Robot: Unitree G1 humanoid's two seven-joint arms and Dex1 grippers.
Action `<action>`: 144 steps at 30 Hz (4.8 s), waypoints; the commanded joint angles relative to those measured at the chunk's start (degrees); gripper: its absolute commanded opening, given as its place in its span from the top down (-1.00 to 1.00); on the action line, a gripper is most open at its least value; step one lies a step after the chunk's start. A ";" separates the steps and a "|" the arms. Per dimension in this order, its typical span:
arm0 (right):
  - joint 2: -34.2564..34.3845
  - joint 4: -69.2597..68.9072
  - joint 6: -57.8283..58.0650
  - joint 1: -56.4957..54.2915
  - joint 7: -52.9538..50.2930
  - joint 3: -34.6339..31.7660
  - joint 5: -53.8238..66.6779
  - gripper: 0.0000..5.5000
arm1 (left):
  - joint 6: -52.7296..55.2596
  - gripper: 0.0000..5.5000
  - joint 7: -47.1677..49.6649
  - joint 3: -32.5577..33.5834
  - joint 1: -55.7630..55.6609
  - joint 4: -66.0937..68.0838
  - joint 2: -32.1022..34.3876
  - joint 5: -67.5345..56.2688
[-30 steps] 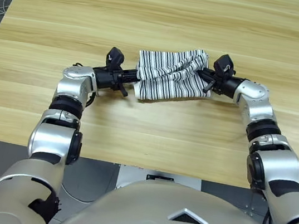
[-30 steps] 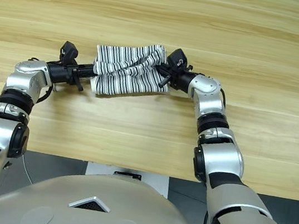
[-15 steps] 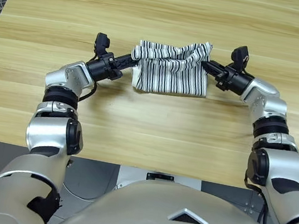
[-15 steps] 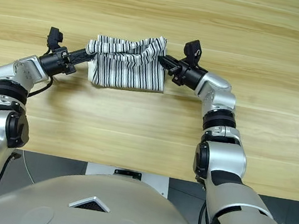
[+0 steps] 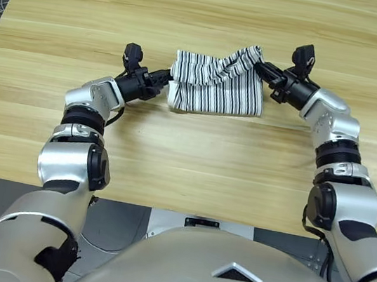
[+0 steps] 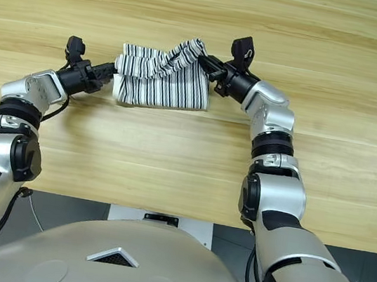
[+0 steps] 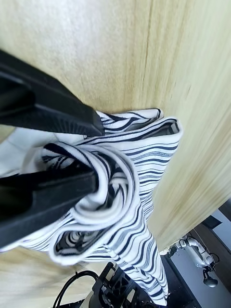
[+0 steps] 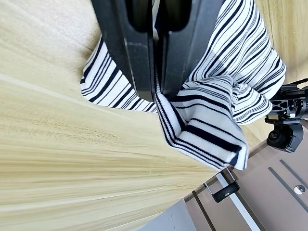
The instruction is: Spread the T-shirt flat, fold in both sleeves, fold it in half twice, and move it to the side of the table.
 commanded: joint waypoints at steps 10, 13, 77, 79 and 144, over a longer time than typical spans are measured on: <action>2.09 11.90 -8.21 -3.18 -18.52 1.36 -8.01 0.96 | 0.75 0.34 10.66 7.10 -2.37 7.46 2.46 -1.39; 1.29 17.32 -10.18 -4.35 -24.83 2.39 -11.71 0.96 | -0.35 0.34 14.07 8.23 -2.58 8.91 2.66 -1.11; -10.29 -5.63 -22.72 2.13 -6.28 7.26 -15.27 0.24 | -36.02 -0.26 16.66 5.37 -7.92 -0.83 1.25 4.60; -10.04 -8.82 -22.20 3.43 -5.18 7.13 -14.17 0.24 | -35.95 -0.26 15.27 5.43 -7.27 -4.44 0.56 3.41; -3.91 -23.49 -10.46 4.09 -5.33 14.02 -13.32 0.24 | -3.65 -0.26 13.68 -21.70 17.22 -29.33 -10.13 17.29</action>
